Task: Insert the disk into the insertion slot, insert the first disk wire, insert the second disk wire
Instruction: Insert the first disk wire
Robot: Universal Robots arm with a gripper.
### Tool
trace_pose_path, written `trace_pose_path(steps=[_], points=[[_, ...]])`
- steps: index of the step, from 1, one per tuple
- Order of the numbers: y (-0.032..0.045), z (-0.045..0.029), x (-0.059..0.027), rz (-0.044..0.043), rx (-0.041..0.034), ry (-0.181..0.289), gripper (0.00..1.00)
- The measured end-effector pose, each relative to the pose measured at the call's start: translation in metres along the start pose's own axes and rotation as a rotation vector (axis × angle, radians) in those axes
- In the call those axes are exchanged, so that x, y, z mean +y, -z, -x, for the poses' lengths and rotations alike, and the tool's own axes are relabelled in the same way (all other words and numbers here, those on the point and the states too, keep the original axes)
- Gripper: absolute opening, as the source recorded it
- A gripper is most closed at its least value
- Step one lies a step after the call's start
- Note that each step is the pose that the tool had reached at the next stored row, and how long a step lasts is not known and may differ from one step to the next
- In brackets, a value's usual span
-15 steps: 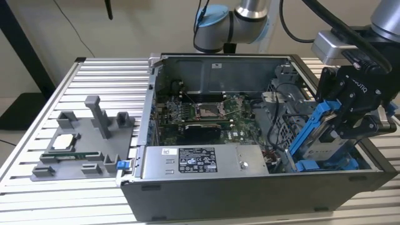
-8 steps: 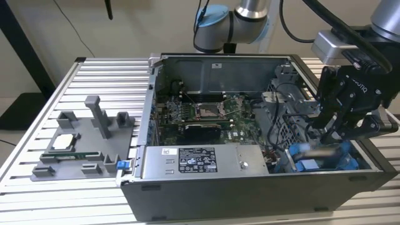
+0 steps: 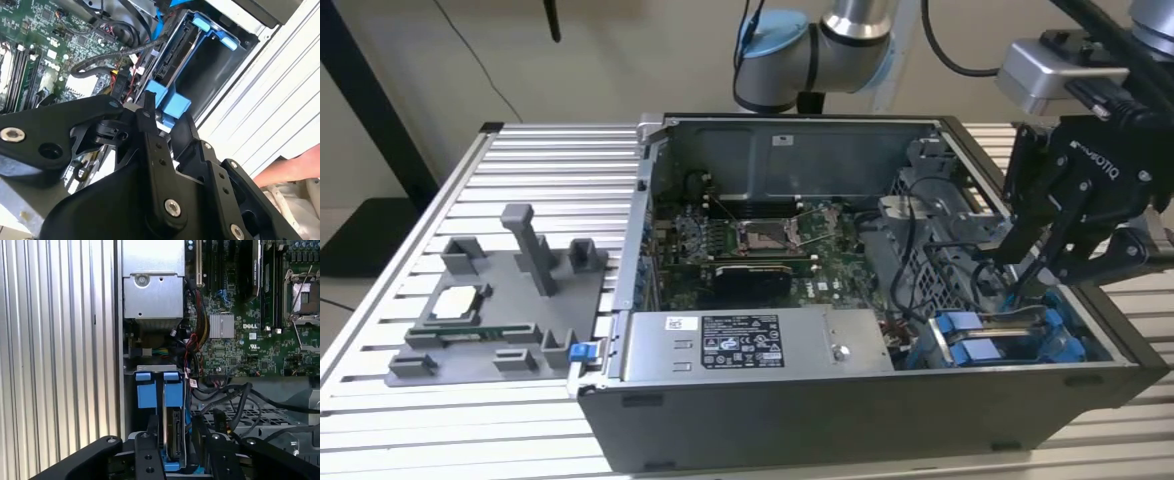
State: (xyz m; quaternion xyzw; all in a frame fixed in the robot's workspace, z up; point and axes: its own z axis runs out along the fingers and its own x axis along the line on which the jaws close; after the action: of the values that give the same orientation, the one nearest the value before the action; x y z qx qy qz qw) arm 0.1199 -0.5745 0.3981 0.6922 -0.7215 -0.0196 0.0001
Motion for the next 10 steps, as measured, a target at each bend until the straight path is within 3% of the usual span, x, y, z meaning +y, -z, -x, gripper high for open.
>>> trace_pose_path(steps=[2, 5, 10], points=[[0.0060, 0.0002, 0.0002, 0.0000, -0.0001, 0.000, 1.00], [0.0069, 0.0003, 0.0016, -0.0005, -0.0056, 0.000, 1.00], [0.0054, 0.0045, 0.0093, -0.0038, -0.0507, 0.002, 1.00]])
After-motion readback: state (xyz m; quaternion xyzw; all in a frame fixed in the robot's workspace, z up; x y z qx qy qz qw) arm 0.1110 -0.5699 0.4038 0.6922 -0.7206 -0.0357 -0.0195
